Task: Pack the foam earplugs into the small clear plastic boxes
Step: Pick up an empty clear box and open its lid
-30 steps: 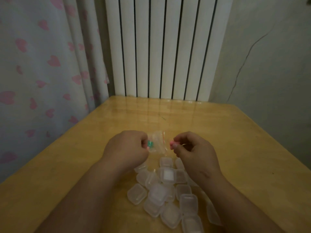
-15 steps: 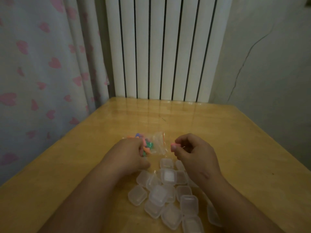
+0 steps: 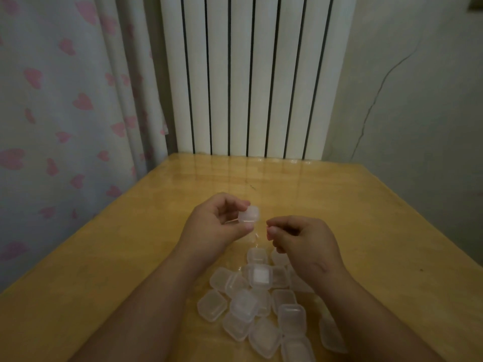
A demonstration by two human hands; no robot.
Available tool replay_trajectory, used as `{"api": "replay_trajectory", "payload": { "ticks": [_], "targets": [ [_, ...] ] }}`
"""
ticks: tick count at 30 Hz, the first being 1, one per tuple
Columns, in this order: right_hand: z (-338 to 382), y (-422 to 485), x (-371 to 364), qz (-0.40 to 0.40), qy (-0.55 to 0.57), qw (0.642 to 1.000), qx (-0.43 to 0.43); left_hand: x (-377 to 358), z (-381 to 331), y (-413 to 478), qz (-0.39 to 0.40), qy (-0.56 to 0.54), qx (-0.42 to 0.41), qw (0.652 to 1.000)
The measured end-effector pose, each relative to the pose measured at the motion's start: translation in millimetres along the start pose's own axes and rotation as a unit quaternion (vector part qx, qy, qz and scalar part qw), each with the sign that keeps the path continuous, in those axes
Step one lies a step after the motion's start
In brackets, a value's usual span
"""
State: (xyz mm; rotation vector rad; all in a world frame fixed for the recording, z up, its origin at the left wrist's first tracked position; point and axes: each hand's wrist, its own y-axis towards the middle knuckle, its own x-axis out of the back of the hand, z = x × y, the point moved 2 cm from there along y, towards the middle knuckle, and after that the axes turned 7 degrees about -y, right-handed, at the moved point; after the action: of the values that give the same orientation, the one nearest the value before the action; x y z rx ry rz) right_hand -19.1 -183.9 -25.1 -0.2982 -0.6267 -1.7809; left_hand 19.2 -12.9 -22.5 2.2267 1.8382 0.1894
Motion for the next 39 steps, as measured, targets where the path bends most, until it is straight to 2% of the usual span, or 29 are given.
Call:
{"api": "replay_trajectory", "payload": {
  "ticks": [4, 10, 14, 18, 23, 31, 34, 39],
  "targets": [
    [0, 0, -2, 0.028, 0.065, 0.997, -0.025, -6, 4, -1, 0.018, -0.008, -0.007, 1.000],
    [6, -3, -5, 0.079, 0.213, 0.971, -0.082, -8, 4, -1, 0.025, 0.004, -0.022, 0.999],
    [5, -4, -4, 0.077, 0.195, 0.976, -0.064, -10, 2, -3, 0.022, 0.000, -0.010, 1.000],
    [4, -4, -3, 0.044, 0.091, 0.995, -0.013, -10, -1, -5, 0.015, 0.064, -0.019, 0.998],
    [4, -3, -4, 0.036, 0.073, 0.997, -0.011, -8, -1, -4, 0.014, 0.062, -0.023, 0.998],
    [-1, 0, -3, 0.010, 0.151, 0.986, -0.064, -8, -5, -4, 0.012, 0.015, -0.028, 0.999],
    [-1, 0, -3, 0.010, 0.204, 0.976, -0.073, -11, -5, -6, 0.033, 0.019, -0.028, 0.999],
    [-2, 2, -4, 0.001, 0.222, 0.972, -0.070, -13, -2, -7, 0.086, 0.031, -0.004, 0.996]
  ]
}}
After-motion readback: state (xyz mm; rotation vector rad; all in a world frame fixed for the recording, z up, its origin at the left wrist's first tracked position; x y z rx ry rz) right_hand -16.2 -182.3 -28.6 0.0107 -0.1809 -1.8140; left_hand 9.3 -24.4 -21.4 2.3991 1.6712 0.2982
